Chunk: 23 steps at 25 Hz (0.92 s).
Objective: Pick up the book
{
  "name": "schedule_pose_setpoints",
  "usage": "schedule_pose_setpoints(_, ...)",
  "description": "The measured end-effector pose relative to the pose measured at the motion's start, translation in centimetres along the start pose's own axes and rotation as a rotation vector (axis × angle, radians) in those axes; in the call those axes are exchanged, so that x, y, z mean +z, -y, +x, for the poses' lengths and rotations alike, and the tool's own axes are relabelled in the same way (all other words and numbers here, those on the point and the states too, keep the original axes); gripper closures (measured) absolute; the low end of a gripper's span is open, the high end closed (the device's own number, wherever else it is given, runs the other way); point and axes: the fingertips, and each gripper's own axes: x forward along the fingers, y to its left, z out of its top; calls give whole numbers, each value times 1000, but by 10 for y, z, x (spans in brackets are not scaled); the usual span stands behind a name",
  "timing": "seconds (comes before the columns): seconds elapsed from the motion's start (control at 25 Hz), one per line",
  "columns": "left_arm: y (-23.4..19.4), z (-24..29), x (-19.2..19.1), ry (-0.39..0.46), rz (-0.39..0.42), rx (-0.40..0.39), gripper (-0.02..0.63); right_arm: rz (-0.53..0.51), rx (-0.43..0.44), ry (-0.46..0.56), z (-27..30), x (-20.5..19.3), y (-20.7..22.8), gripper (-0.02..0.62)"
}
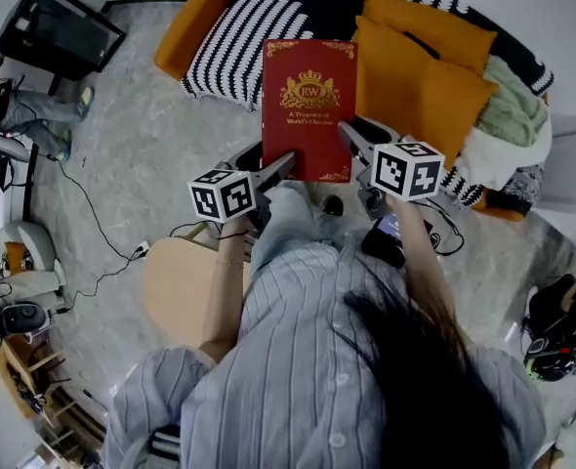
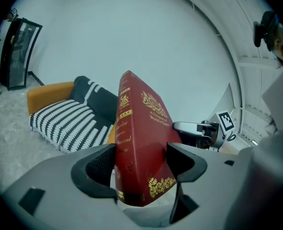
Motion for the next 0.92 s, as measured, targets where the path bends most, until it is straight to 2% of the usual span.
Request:
schedule_pose_setpoints(0.4,0,7,5,-1,-3,14,273,14,1,-10,3,5,8,479)
schedule_pose_setpoints(0.92,0,8,5,3,11,-11,273,15,17,-20,4,7,9,479)
